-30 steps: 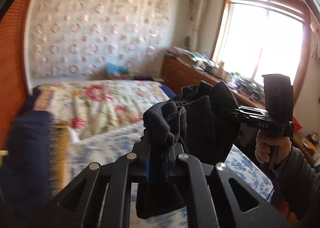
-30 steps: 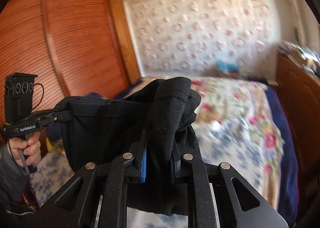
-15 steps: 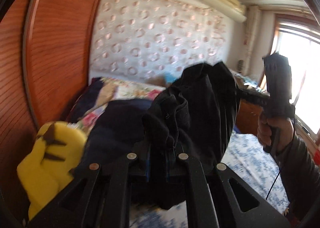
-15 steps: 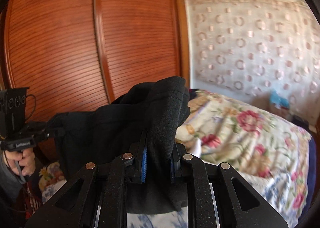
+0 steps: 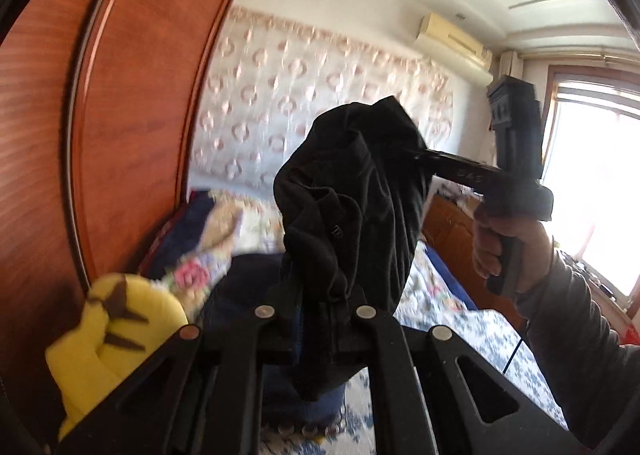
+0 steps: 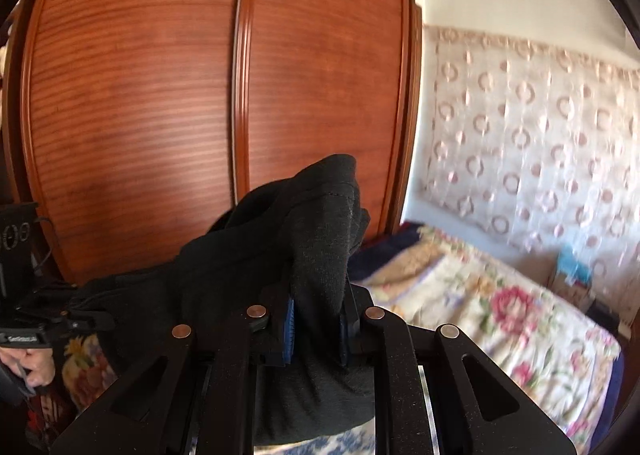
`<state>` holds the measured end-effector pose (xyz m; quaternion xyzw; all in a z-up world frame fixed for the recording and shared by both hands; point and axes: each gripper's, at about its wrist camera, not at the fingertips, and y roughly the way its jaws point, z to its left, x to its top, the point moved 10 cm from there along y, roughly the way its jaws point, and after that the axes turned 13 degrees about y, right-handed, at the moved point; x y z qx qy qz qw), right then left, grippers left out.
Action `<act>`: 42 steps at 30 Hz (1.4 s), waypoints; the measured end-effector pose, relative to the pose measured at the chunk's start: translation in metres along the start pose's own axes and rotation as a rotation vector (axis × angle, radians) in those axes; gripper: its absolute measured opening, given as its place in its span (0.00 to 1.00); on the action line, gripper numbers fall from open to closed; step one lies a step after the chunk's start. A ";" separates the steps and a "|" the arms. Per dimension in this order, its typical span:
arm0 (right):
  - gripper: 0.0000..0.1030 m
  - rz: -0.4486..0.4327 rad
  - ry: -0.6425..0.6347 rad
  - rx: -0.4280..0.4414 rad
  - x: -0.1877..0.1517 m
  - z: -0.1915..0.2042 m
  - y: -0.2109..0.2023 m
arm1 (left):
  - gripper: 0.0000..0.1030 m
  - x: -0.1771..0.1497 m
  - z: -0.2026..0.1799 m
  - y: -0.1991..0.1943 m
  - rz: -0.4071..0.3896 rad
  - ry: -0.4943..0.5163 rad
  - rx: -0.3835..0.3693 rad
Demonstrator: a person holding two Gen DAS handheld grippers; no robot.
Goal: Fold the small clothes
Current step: 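Carry the shirt with both tools toward the clothes stack by the wardrobe, then lower the shirt onto the clothes stack and open both tools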
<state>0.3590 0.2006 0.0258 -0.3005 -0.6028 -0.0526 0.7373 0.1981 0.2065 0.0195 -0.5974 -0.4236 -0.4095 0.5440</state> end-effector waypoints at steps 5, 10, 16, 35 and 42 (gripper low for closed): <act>0.13 -0.031 -0.024 0.034 0.034 0.020 0.016 | 0.05 0.010 0.017 -0.017 -0.022 0.001 0.045; 0.13 0.082 -0.027 0.029 -0.003 0.019 0.040 | 0.05 -0.031 0.028 -0.002 0.082 -0.068 0.022; 0.13 0.198 0.009 -0.018 -0.045 -0.012 0.058 | 0.05 -0.080 0.024 0.027 0.177 -0.129 0.001; 0.48 0.133 0.203 -0.164 -0.121 -0.048 0.042 | 0.44 -0.108 0.027 0.046 0.299 0.053 0.161; 0.48 0.095 0.261 -0.183 -0.152 -0.021 -0.032 | 0.55 -0.091 -0.009 0.019 0.248 0.133 0.169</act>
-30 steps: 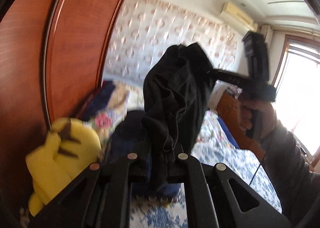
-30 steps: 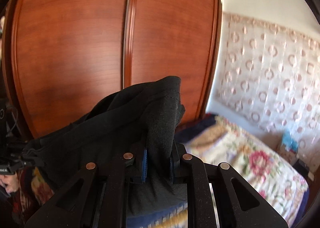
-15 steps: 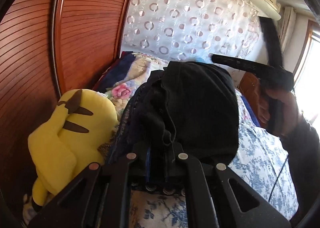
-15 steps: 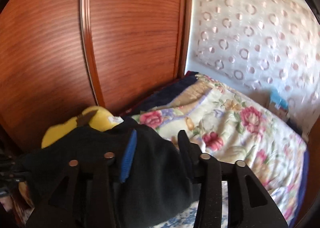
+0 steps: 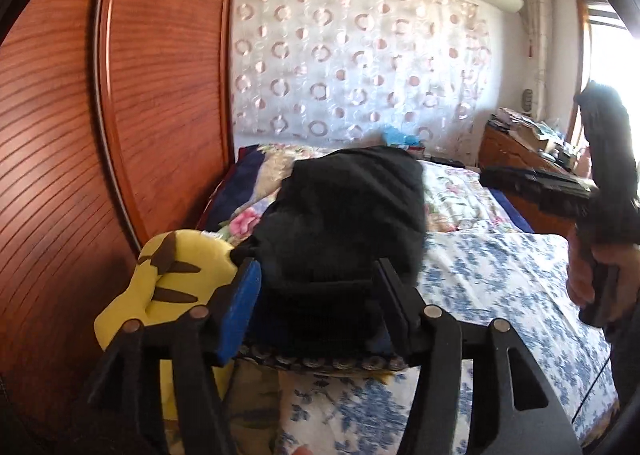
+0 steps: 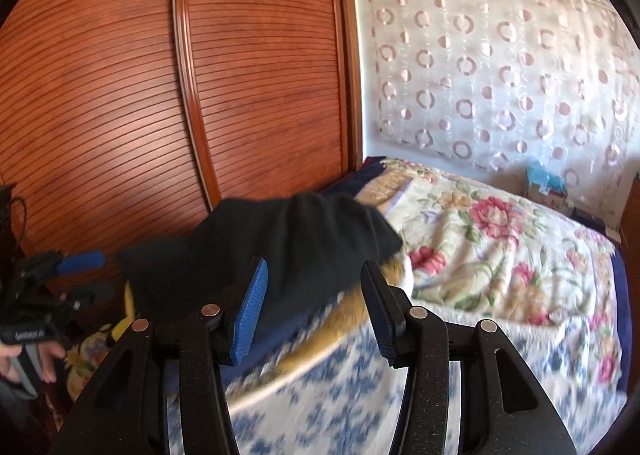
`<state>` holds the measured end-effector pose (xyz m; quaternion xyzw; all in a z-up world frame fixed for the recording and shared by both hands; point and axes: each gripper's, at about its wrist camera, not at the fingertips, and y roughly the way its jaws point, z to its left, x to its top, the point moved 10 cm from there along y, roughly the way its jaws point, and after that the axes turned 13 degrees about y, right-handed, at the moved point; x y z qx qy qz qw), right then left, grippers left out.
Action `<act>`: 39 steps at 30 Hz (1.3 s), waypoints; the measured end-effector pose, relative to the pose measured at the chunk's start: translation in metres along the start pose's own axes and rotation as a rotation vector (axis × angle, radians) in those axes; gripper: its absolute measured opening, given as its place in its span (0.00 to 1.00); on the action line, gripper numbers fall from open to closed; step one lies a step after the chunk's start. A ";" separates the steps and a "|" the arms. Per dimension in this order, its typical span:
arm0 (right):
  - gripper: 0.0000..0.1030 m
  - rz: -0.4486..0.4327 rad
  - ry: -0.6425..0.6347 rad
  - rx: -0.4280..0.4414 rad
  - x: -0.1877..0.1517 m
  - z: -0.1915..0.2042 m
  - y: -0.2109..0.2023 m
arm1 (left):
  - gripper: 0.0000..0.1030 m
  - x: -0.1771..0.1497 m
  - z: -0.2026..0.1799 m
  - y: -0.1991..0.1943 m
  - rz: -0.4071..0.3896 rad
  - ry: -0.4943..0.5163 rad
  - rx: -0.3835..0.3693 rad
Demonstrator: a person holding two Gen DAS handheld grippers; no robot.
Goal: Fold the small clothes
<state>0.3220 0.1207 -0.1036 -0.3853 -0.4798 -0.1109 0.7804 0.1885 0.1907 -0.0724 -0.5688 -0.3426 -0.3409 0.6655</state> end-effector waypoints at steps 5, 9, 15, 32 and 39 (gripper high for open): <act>0.48 -0.043 0.049 -0.028 -0.027 -0.008 -0.060 | 0.55 0.008 -0.034 -0.022 -0.036 0.028 -0.039; 0.55 -0.082 0.070 -0.083 -0.040 -0.018 -0.101 | 0.55 0.014 -0.055 -0.034 -0.054 0.034 -0.058; 0.71 -0.145 0.097 -0.163 -0.058 -0.031 -0.161 | 0.56 0.020 -0.091 -0.044 -0.059 0.078 -0.077; 0.78 -0.264 0.197 -0.346 -0.094 -0.060 -0.269 | 0.56 0.047 -0.181 -0.088 -0.124 0.137 -0.158; 0.78 -0.334 0.204 -0.404 -0.093 -0.062 -0.307 | 0.56 0.064 -0.188 -0.112 -0.160 0.158 -0.132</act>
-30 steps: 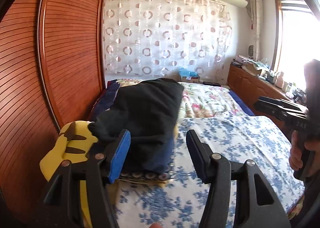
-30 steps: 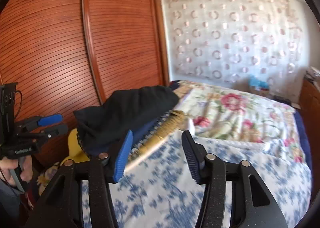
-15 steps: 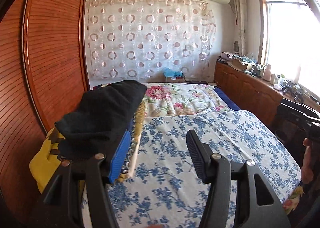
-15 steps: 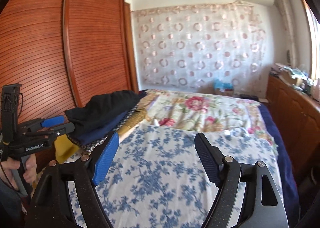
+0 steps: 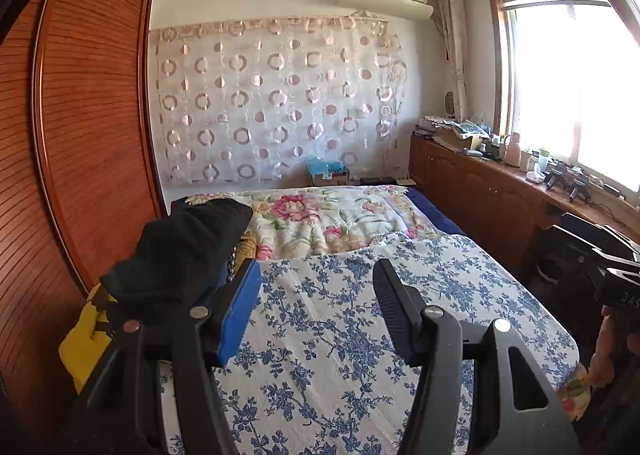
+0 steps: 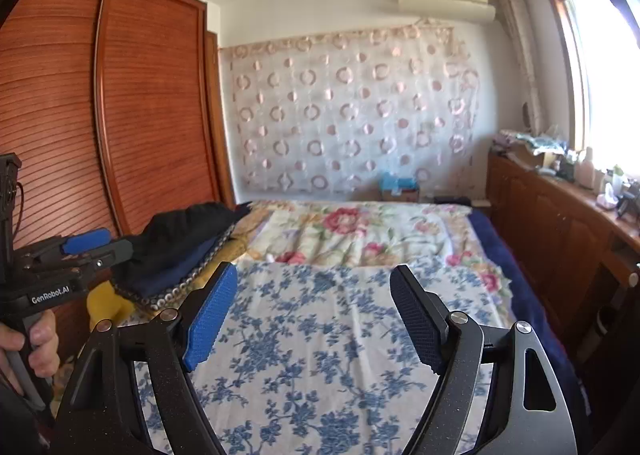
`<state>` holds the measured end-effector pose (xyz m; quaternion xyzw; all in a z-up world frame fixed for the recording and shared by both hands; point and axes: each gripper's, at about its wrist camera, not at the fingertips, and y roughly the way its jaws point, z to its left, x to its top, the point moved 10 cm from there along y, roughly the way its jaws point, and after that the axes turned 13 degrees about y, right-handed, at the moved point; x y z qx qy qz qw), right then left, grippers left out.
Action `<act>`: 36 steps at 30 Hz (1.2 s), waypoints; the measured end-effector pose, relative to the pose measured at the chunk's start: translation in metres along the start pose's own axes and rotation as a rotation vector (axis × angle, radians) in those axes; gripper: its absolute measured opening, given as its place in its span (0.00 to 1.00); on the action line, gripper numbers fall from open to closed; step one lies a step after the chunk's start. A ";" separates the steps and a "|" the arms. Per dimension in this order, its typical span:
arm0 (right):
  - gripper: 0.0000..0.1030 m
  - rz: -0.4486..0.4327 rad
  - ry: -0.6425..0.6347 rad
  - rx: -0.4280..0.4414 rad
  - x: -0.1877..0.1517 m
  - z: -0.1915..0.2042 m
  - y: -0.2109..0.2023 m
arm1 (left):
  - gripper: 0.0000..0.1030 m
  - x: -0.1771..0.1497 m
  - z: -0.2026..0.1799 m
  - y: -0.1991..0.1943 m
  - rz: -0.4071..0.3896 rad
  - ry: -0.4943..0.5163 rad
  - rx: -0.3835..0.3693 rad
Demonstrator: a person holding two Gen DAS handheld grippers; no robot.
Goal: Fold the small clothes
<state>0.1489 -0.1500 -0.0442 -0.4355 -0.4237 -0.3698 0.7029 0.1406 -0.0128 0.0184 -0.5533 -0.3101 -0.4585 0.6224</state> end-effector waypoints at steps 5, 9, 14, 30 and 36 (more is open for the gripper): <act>0.78 -0.036 0.010 -0.015 0.007 -0.007 -0.014 | 0.56 0.002 -0.002 -0.008 -0.011 -0.004 -0.006; 0.78 -0.037 0.010 -0.024 0.007 -0.007 -0.012 | 0.56 0.001 -0.004 -0.008 -0.010 -0.009 -0.007; 0.78 -0.039 0.010 -0.026 0.006 -0.006 -0.012 | 0.56 0.001 -0.002 -0.008 -0.003 -0.011 -0.007; 0.78 -0.039 0.010 -0.026 0.006 -0.008 -0.012 | 0.56 -0.002 0.002 -0.006 0.001 -0.007 -0.002; 0.78 -0.039 0.010 -0.026 0.006 -0.008 -0.012 | 0.56 -0.002 0.003 -0.006 -0.001 -0.003 0.005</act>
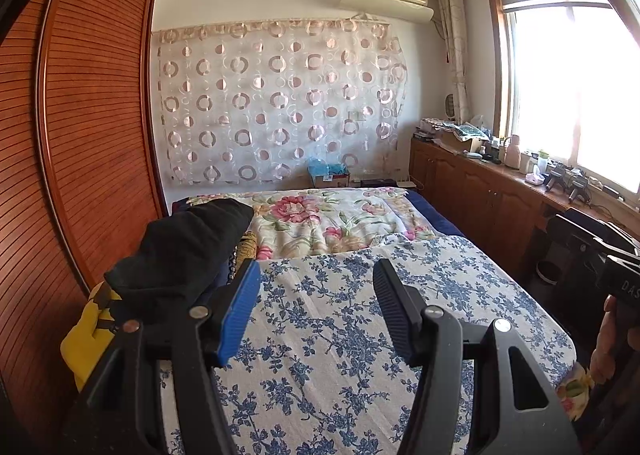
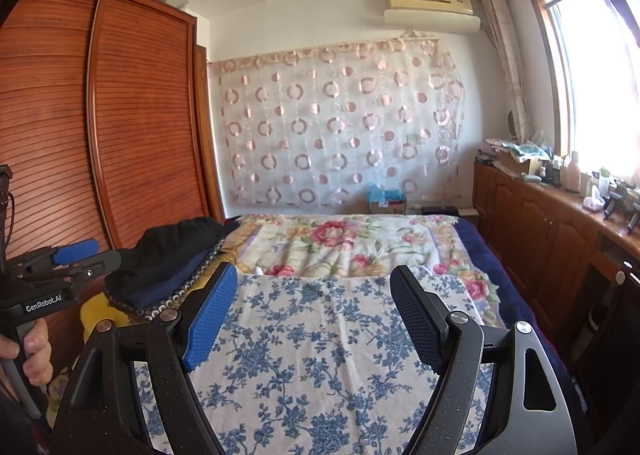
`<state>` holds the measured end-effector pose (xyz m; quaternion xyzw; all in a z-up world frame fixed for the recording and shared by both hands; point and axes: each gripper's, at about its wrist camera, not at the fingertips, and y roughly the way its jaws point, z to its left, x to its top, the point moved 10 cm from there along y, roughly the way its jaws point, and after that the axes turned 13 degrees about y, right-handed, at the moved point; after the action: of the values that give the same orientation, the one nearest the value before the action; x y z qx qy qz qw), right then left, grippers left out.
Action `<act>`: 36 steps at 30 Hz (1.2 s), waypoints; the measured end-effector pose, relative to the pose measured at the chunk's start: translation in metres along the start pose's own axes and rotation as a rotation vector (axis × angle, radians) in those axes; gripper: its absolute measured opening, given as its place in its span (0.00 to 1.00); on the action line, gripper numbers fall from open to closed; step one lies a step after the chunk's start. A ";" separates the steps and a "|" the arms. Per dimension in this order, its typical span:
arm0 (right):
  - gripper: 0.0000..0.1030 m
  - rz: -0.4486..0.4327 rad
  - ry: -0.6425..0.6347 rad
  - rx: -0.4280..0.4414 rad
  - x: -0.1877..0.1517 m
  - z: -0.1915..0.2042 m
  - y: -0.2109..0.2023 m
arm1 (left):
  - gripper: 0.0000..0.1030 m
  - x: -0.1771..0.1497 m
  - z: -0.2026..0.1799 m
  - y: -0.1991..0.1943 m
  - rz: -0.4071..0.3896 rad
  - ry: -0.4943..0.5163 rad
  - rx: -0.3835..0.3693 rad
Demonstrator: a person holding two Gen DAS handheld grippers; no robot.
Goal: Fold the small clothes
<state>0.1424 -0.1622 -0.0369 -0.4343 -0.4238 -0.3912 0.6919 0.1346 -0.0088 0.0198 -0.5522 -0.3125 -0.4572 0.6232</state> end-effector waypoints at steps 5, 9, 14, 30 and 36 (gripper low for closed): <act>0.78 0.001 -0.001 0.001 0.000 0.000 0.000 | 0.56 0.000 -0.001 0.000 0.000 -0.004 -0.001; 0.78 -0.001 0.000 0.001 0.000 0.000 0.000 | 0.56 -0.001 -0.001 0.000 0.000 -0.002 -0.001; 0.78 0.000 0.001 0.002 0.000 -0.001 0.000 | 0.56 -0.001 0.000 0.000 -0.002 -0.002 -0.002; 0.78 -0.006 -0.003 -0.004 0.001 -0.002 -0.003 | 0.56 -0.001 -0.004 0.000 -0.002 -0.001 -0.002; 0.78 -0.005 -0.003 -0.003 0.001 -0.003 -0.003 | 0.56 -0.002 -0.004 0.000 -0.002 -0.001 -0.002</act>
<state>0.1405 -0.1659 -0.0361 -0.4348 -0.4254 -0.3930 0.6896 0.1334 -0.0123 0.0177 -0.5528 -0.3130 -0.4580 0.6218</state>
